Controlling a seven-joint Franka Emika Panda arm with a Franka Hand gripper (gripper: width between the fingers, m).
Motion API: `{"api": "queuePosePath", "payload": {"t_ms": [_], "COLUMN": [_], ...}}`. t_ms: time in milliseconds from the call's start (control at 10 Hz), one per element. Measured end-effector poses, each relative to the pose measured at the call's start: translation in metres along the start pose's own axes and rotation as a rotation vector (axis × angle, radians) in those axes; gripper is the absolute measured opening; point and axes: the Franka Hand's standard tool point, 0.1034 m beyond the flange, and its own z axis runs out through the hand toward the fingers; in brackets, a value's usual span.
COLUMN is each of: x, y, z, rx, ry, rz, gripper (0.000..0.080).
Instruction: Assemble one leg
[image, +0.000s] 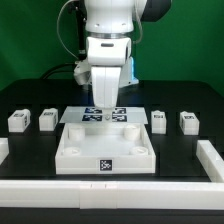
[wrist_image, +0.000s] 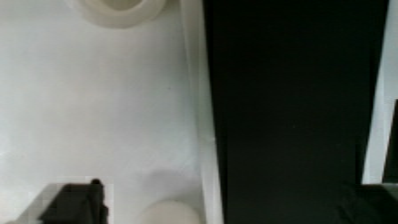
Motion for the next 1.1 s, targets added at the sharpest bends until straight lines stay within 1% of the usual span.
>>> {"api": "queuePosePath", "payload": {"t_ms": [100,200,300,500,800,900,1000,1100], "x": [-0.002,0.0,0.003,0.004,0.002,0.002,0.002,0.002], "y": [-0.008,-0.013,-0.012,-0.017,-0.018,-0.018,-0.018,-0.018], "z": [0.015,0.021,0.022,0.029,0.031,0.031,0.031,0.031], "rx": [-0.011,-0.017,-0.037,-0.019,-0.016,-0.016,-0.016,-0.016], "ry": [0.008,0.012,0.012,0.015,0.015,0.015,0.015,0.015], "rz": [0.005,0.002,-0.012,-0.017,-0.017,-0.017,-0.017,-0.016], "gripper": [0.065,0.065,0.065,0.065,0.065,0.0537,0.0537,0.0359]}}
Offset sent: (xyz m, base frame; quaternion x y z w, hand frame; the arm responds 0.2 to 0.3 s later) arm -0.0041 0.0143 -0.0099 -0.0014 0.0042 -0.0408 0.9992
